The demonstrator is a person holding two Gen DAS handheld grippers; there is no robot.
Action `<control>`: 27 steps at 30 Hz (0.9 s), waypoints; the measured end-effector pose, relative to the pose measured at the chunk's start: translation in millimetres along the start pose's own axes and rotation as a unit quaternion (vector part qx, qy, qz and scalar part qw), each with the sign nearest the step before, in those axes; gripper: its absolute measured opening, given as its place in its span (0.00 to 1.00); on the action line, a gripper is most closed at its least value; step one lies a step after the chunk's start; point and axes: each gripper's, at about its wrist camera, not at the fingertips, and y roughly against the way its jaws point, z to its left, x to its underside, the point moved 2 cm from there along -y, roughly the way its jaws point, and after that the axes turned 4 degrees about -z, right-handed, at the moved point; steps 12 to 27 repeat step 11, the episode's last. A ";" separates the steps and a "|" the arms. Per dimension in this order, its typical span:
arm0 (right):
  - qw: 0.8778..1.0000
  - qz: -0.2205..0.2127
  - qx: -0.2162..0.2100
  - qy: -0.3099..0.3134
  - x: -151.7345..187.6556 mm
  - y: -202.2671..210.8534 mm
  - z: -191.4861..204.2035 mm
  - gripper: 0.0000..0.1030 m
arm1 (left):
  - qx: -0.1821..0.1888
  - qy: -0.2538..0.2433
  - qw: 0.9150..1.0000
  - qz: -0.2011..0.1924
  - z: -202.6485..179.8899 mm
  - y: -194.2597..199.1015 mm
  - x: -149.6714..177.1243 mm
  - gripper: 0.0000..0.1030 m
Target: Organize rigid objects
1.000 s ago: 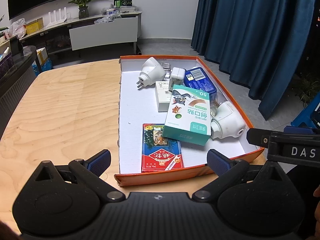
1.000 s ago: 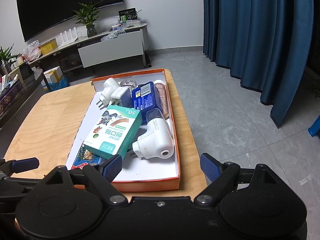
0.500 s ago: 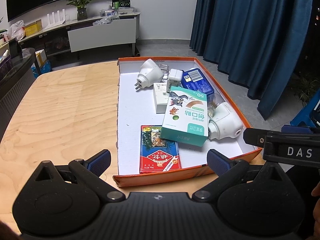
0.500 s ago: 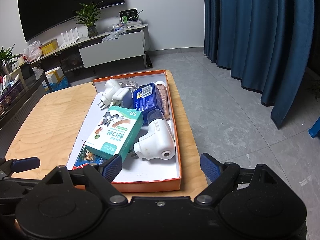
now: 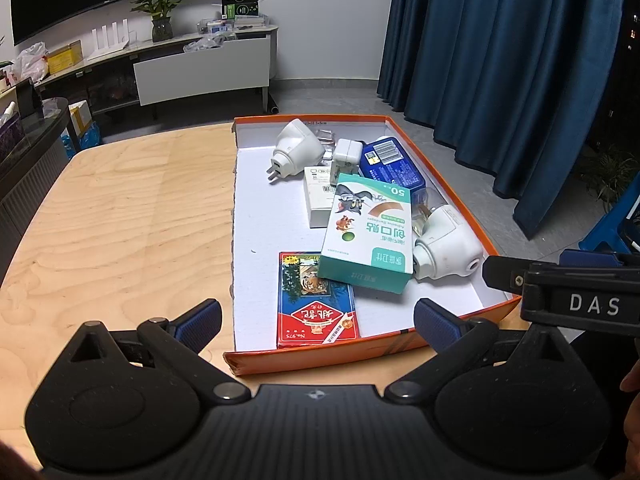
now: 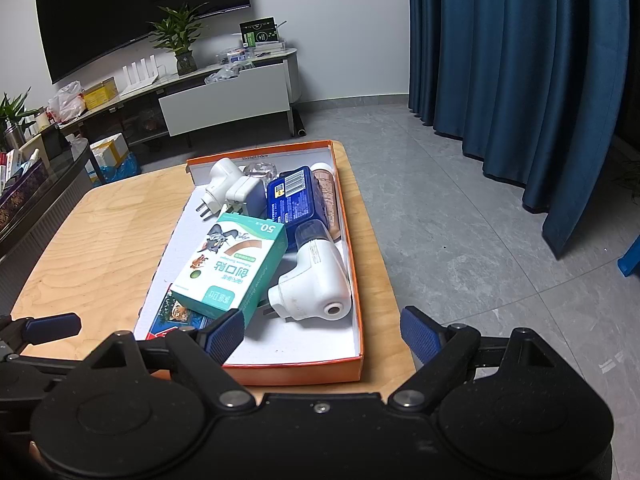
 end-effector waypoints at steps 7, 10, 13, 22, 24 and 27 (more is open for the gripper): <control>1.000 0.001 0.000 0.000 -0.2 -0.5 0.2 0.97 | 0.003 -0.001 1.000 0.000 -0.1 -0.6 0.7 1.00; 1.000 0.002 0.003 -0.002 0.3 -0.9 -0.5 0.97 | 0.000 0.000 1.000 0.001 -0.3 -1.4 0.8 1.00; 1.000 0.002 0.004 -0.003 0.2 -1.1 -1.1 0.97 | 0.002 0.000 1.000 0.003 -0.3 -2.2 0.7 1.00; 1.000 0.002 0.004 -0.003 0.2 -1.1 -1.1 0.97 | 0.002 0.000 1.000 0.003 -0.3 -2.2 0.7 1.00; 1.000 0.002 0.004 -0.003 0.2 -1.1 -1.1 0.97 | 0.002 0.000 1.000 0.003 -0.3 -2.2 0.7 1.00; 1.000 0.002 0.004 -0.003 0.2 -1.1 -1.1 0.97 | 0.002 0.000 1.000 0.003 -0.3 -2.2 0.7 1.00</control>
